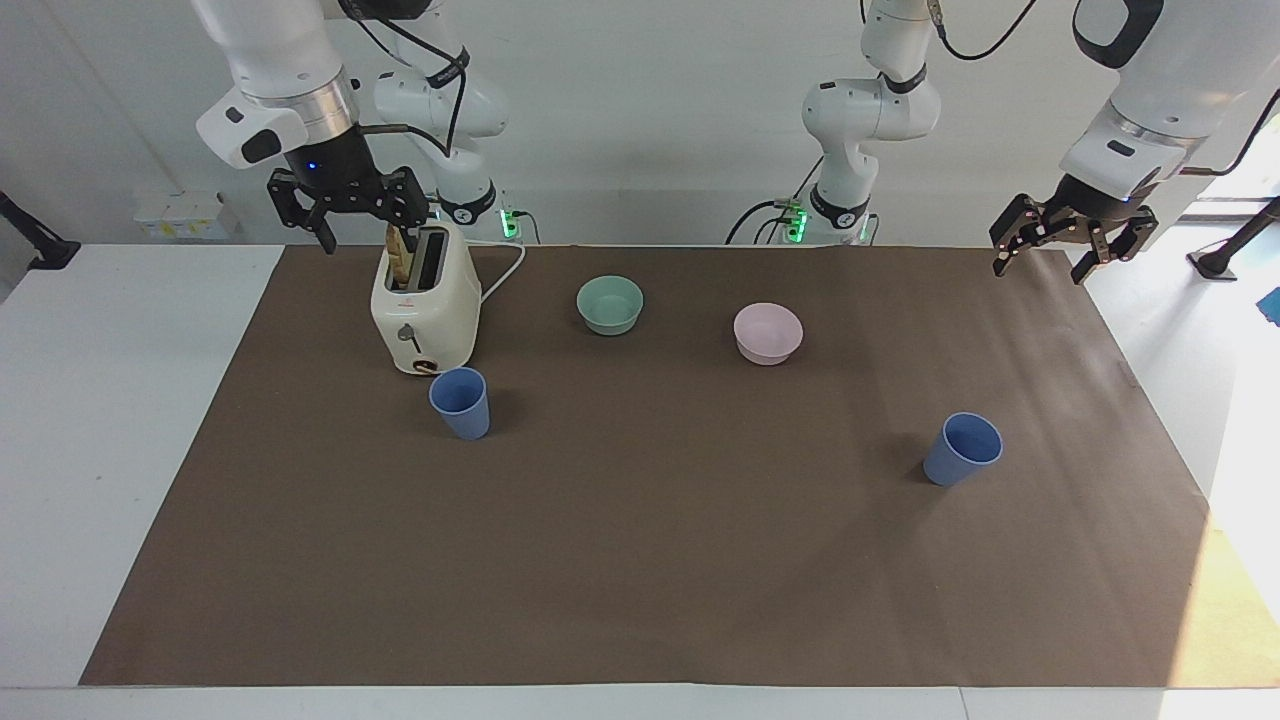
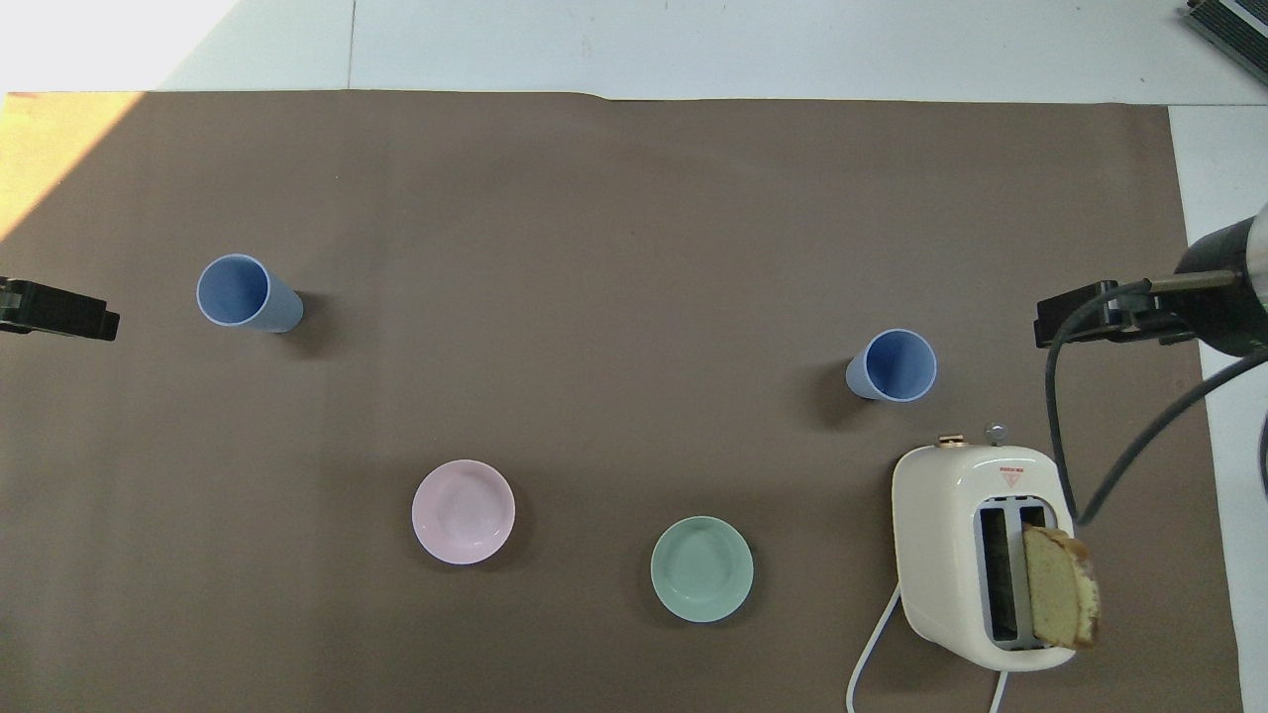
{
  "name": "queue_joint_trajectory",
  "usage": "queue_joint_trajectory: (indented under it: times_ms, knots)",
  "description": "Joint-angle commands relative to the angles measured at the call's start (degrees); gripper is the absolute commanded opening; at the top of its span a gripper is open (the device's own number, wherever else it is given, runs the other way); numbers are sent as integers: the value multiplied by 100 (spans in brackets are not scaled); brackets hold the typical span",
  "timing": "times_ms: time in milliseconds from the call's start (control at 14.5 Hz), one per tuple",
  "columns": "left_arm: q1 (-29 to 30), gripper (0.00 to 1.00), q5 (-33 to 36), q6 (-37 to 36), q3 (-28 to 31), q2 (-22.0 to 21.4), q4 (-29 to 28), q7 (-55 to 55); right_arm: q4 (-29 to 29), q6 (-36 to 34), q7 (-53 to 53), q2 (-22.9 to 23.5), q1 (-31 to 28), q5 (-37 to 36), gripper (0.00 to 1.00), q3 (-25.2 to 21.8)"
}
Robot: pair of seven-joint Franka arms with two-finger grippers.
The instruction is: Stack blue cups with both arms
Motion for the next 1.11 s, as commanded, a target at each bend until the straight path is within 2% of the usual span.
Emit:
queue_joint_trajectory:
  times_ms: [0,1038]
  knots:
    - [-28,100,-54,6,9,-136,-152,21,-74,89,72,-33,-80,121,100,32]
    - [43,100,-54,32,17,-145,-161,30,-65,89,72,-33,-80,121,100,32]
